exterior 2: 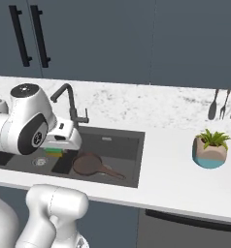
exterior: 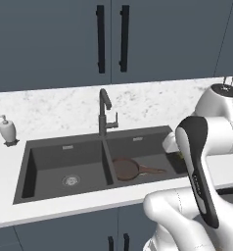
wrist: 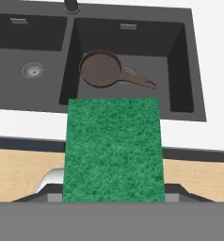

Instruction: Pick the pan and sponge and place them into the sink. Then turn on the water.

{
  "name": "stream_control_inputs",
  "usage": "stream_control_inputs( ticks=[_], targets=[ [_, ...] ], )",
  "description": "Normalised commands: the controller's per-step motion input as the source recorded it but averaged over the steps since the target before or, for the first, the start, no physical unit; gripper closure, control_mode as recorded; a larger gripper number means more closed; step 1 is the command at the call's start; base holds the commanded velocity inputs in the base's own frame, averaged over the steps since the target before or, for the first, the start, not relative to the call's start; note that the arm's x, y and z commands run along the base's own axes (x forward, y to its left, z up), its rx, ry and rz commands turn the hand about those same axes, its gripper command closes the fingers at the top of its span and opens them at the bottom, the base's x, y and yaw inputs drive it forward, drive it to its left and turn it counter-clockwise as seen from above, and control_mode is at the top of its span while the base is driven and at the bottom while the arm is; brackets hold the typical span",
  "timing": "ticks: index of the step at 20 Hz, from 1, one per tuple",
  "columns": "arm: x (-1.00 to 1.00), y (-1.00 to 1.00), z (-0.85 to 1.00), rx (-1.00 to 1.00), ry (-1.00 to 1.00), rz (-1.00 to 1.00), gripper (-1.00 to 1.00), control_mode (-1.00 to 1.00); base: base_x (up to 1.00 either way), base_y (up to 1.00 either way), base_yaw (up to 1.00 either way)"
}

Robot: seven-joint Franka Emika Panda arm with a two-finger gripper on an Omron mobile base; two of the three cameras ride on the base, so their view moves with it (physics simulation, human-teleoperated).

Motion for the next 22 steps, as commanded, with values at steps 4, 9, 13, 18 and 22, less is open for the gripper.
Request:
stream_control_inputs(
  ticks=[4,9,13,18,22],
  targets=[
    [0.53,0.0,-0.25,0.0,-0.1,0.0,1.0,-1.0,0.0,0.0,0.0],
    [0.46,0.0,-0.42,0.0,-0.1,0.0,1.0,-1.0,0.0,0.0,0.0],
    [0.27,0.0,-0.54,0.0,-0.1,0.0,1.0,-1.0,0.0,0.0,0.0],
    [0.13,0.0,-0.51,0.0,-0.1,0.0,1.0,-1.0,0.0,0.0,0.0],
    [0.17,0.0,-0.34,0.0,-0.09,0.0,1.0,-1.0,0.0,0.0,0.0]
  ],
)
